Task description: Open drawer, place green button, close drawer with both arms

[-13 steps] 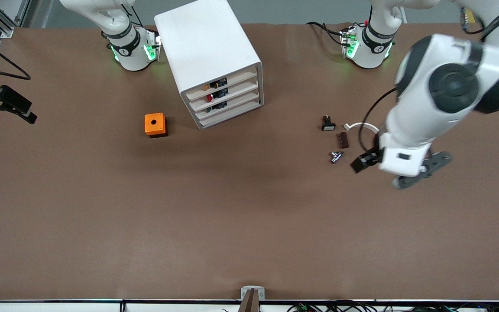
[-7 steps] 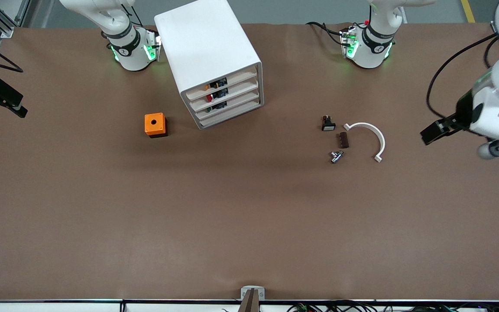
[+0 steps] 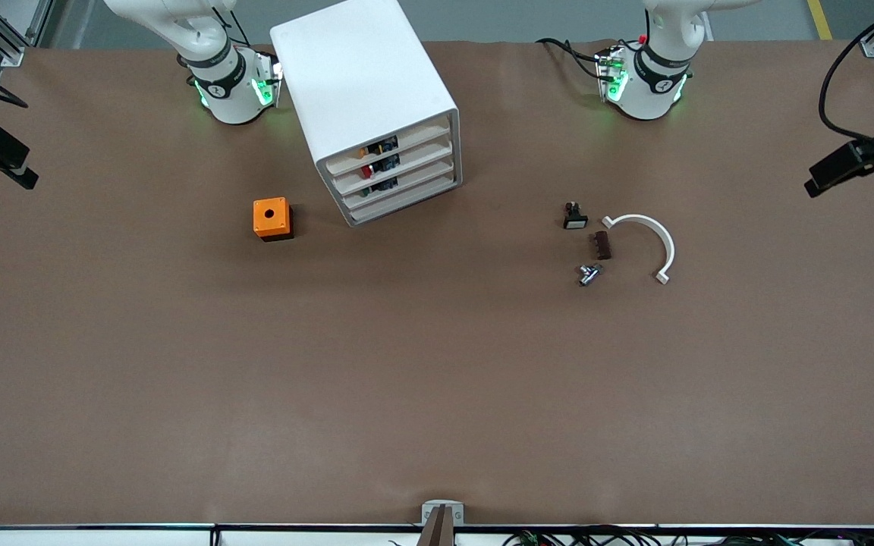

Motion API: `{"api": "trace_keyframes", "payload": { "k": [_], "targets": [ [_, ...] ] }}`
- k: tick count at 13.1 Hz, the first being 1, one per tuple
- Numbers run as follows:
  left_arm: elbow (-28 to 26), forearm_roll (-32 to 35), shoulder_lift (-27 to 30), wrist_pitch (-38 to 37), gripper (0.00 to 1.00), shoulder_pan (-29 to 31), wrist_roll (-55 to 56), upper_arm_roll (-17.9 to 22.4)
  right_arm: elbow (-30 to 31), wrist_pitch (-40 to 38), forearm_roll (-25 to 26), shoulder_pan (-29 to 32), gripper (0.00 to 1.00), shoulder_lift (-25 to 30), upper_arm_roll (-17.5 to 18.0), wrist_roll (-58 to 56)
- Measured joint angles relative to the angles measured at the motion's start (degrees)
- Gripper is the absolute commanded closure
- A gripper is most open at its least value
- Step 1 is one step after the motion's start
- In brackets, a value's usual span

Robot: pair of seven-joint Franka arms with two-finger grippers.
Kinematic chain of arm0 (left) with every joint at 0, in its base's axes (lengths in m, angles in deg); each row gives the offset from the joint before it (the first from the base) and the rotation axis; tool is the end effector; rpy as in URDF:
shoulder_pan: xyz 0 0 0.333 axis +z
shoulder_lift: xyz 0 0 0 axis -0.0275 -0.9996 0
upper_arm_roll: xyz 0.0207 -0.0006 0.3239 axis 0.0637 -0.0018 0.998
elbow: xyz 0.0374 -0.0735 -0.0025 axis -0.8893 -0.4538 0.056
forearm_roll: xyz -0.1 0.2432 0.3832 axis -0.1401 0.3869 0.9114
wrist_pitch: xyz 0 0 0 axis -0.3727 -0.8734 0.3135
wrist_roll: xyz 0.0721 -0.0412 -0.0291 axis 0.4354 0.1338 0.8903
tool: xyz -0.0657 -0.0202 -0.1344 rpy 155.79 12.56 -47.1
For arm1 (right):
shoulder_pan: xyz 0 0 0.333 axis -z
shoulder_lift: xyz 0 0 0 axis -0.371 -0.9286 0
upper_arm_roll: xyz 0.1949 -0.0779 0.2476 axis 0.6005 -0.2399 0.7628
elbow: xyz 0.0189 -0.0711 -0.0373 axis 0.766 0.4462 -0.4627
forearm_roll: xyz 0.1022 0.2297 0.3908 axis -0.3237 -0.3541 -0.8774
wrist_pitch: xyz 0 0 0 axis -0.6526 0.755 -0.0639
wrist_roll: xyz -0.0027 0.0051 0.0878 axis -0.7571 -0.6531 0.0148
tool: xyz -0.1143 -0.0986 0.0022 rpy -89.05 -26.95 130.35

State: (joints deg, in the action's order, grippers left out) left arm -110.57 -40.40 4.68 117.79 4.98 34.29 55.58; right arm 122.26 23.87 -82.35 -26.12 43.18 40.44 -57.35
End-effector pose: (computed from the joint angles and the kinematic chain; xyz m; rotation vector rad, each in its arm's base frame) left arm 0.6030 -0.0224 0.6365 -3.0846 -0.3799 0.0622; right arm 0.6061 -0.0111 0.6765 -3.1308 0.0804 -0.1570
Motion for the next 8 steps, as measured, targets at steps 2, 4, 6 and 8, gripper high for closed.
{"api": "trace_keyframes", "payload": {
  "k": [2, 4, 6, 8],
  "targets": [
    [-5.14, -0.45, 3.91, 0.62, 0.0, -3.74, -0.72, 4.03, -0.36, -0.78, 0.0, 0.0, 0.0, 0.0, 0.01, 0.0],
    [-9.21, -0.55, 6.61, 2.34, 0.0, -6.18, -0.96, 5.25, -0.34, -1.12, 0.0, 0.0, 0.0, -0.02, 0.04, 0.0],
    [-12.13, -0.55, 8.3, 4.23, 0.0, -7.93, -1.07, 5.27, -0.32, -1.28, 0.0, -0.01, 0.0, -0.02, 0.12, 0.0],
    [-13.23, -0.55, 9.05, 4.71, 0.0, -8.44, -4.1, 5.23, -0.32, -1.41, 0.0, -0.07, 0.0, -0.02, 0.15, 0.0]
  ]
}}
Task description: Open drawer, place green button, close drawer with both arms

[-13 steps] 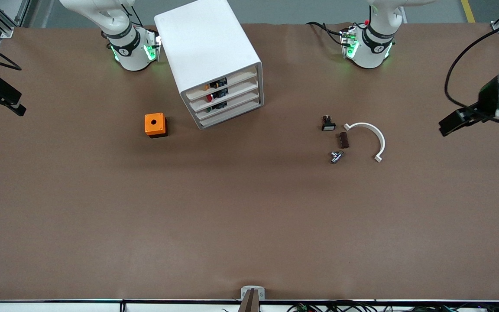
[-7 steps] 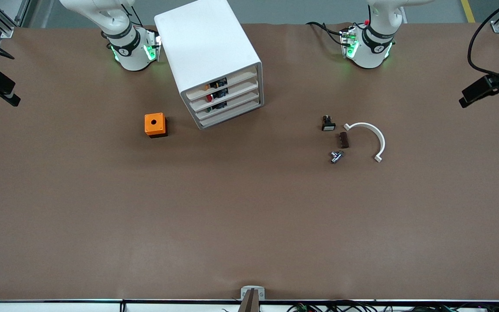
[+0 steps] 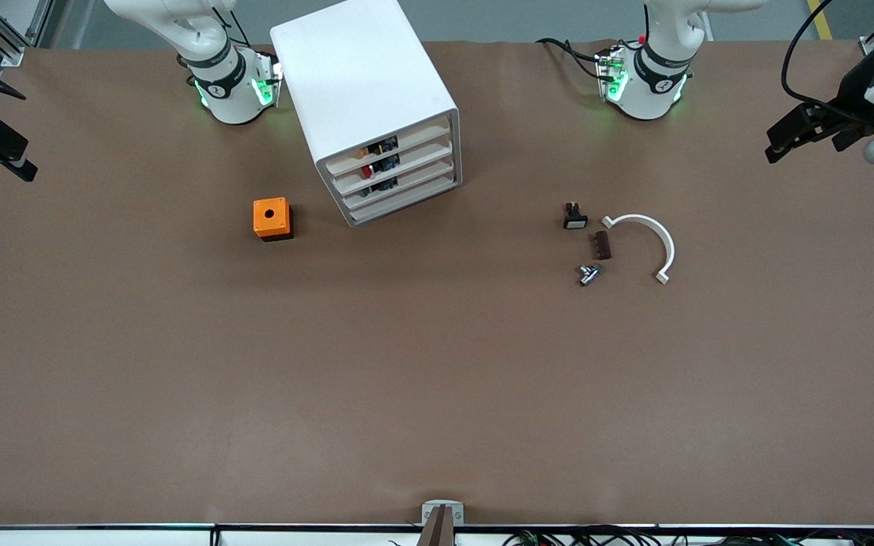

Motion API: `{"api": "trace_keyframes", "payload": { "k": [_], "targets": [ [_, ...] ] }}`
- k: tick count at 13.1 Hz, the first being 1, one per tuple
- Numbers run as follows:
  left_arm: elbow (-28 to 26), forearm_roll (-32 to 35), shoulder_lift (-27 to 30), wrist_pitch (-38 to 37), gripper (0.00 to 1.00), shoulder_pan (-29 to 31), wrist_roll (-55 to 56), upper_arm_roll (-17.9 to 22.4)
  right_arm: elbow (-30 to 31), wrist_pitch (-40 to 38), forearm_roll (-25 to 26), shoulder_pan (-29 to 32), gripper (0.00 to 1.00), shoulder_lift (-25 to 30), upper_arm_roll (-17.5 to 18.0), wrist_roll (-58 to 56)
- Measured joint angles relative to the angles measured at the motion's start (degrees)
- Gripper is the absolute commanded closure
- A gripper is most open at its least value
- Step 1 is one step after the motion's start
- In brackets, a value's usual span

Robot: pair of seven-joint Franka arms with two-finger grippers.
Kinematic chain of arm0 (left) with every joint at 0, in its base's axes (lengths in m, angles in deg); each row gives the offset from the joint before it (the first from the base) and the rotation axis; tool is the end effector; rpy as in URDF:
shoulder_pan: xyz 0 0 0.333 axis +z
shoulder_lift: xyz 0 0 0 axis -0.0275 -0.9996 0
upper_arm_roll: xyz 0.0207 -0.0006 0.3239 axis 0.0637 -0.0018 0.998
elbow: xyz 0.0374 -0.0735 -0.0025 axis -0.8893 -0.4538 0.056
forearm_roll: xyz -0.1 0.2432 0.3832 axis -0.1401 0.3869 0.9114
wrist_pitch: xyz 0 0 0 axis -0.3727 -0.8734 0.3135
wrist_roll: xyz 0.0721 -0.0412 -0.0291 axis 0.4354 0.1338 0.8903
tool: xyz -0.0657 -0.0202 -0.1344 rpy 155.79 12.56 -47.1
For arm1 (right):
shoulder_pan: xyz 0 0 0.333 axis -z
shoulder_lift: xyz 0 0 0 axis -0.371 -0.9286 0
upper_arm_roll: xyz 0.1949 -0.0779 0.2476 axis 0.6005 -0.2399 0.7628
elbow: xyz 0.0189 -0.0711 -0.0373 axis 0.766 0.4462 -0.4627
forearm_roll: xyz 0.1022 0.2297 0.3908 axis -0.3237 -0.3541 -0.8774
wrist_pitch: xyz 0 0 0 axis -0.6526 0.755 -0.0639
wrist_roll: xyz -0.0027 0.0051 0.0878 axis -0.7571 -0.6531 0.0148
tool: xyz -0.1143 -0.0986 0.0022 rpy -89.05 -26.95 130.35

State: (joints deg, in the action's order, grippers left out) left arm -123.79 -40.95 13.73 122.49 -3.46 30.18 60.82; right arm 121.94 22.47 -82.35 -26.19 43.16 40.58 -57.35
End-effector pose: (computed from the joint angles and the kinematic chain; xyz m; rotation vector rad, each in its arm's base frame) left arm 0.5585 -0.0534 0.6125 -3.1139 -0.1796 0.0507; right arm 0.6027 -0.0088 0.6768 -3.1325 0.0746 -0.1270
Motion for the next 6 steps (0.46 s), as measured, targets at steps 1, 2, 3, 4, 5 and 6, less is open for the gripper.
{"api": "trace_keyframes", "payload": {
  "k": [1, 2, 3, 4, 5, 6],
  "targets": [
    [0.01, 0.0, 0.09, 0.0, 0.0, 0.01, -2.05, 0.06, 0.0, -0.05, 0.0, -0.02, 0.0, 0.0, 0.03, 0.0],
    [0.08, 0.0, 0.14, 0.0, 0.0, 0.07, -3.63, 0.16, 0.0, -0.17, 0.0, -0.02, 0.0, 0.0, 0.03, 0.0],
    [0.28, 0.0, 0.13, 0.0, 0.0, 0.13, -4.96, 0.25, 0.02, -0.24, 0.0, -0.03, 0.0, -0.01, 0.03, 0.0],
    [0.56, 0.01, 0.12, 0.0, 0.0, 0.2, -6.3, 0.32, 0.03, -0.28, 0.0, -0.03, 0.0, -0.01, 0.03, 0.0],
    [0.84, 0.01, 0.12, 0.0, 0.0, 0.27, -7.29, 0.34, 0.03, -0.28, 0.0, -0.06, 0.0, -0.01, 0.03, 0.0],
    [1.02, 0.01, 0.12, -0.06, 0.0, 0.33, -7.87, 0.34, 0.03, -0.27, 0.0, -0.08, 0.0, -0.01, 0.04, 0.0]
  ]
}}
